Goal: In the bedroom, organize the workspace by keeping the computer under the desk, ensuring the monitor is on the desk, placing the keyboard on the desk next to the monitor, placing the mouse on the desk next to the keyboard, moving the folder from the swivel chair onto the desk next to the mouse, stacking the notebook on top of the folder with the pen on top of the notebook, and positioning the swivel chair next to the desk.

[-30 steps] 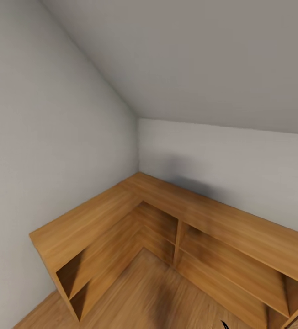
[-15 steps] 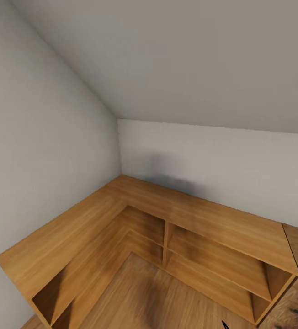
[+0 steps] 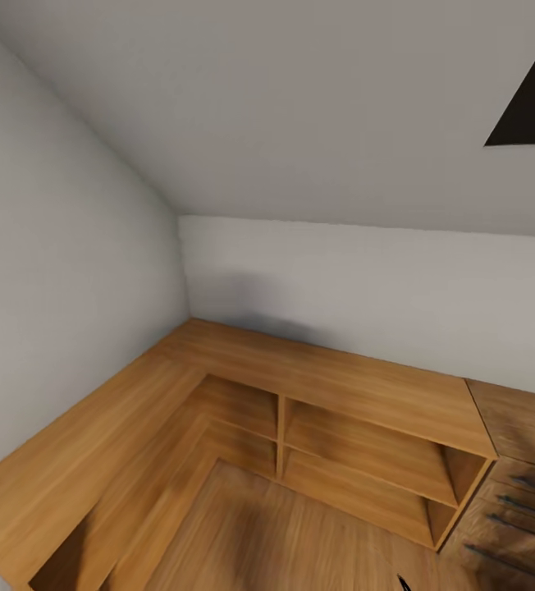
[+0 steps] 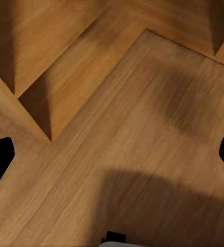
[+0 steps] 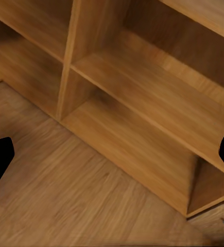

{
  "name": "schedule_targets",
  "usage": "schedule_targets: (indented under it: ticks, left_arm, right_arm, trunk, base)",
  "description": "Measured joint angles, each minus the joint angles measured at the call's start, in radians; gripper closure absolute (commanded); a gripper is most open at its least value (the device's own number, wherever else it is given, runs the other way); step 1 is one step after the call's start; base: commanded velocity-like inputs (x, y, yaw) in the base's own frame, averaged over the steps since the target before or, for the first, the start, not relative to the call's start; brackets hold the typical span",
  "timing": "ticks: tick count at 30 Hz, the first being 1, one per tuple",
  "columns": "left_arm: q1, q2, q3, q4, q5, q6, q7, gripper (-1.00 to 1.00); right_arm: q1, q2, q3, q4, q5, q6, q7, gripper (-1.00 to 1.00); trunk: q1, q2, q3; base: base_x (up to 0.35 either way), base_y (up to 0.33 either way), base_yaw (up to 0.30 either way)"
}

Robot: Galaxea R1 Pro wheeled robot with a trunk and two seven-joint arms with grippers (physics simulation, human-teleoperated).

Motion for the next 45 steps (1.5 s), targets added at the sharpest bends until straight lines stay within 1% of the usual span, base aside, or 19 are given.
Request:
schedule_targets:
  ticks: [8,26,28,32,33,37,39,40,45]
  left_arm:
    - [0.0,0.0,-0.001,0.0,0.0,0.001,0.0,-1.0]
    - [0.0,-0.001,-0.01,0.0,-0.006,0.004,-0.003,-1.0]
    - [0.0,-0.001,-0.01,0.0,-0.006,0.004,-0.003,-1.0]
    - [0.0,-0.001,-0.01,0.0,-0.006,0.004,-0.003,-1.0]
    - [0.0,-0.001,-0.01,0.0,-0.006,0.004,-0.003,-1.0]
    - [0.0,-0.002,-0.01,0.0,-0.006,0.004,-0.003,-1.0]
    - [0.0,-0.002,-0.01,0.0,-0.007,0.004,-0.004,-1.0]
    - [0.0,-0.002,-0.011,0.0,-0.008,0.004,-0.004,-1.0]
    - [0.0,-0.003,-0.011,0.0,-0.007,0.004,-0.003,-1.0]
  right_arm:
    - [0.0,0.0,0.0,0.0,0.0,0.0,0.0,-1.0]
    - [0.0,0.0,0.0,0.0,-0.001,0.0,-0.001,-1.0]
    - [0.0,0.001,-0.002,-0.001,-0.013,0.013,-0.001,-1.0]
    - [0.0,0.001,-0.005,-0.006,-0.054,0.056,0.002,-1.0]
    - [0.0,0.002,-0.006,-0.016,-0.076,0.073,0.004,-1.0]
    - [-0.001,0.001,-0.008,-0.042,-0.122,0.099,0.006,-1.0]
    - [-0.001,0.001,-0.008,-0.058,-0.159,0.113,0.014,-1.0]
    - [-0.001,0.001,-0.008,-0.061,-0.167,0.116,0.019,-1.0]
    - [-0.001,0.001,-0.009,-0.065,-0.177,0.119,0.029,-1.0]
  trunk:
    - [0.0,0.0,0.0]
    - [0.0,0.0,0.0]
    - [0.0,0.0,0.0]
    - [0.0,0.0,0.0]
    - [0.0,0.0,0.0]
    - [0.0,0.0,0.0]
    - [0.0,0.0,-0.001]
    - [0.0,0.0,-0.001]
    - [0.0,0.0,-0.005]
  base:
    - [0.0,0.253,-0.291]
    - [0.0,0.021,-0.291]
    - [0.0,0.0,-0.289]
    - [0.0,0.0,-0.279]
    - [0.0,0.0,-0.273]
    - [0.0,0.0,-0.269]
    - [0.0,0.0,-0.25]
    - [0.0,0.0,-0.238]
    - [0.0,0.0,-0.2]
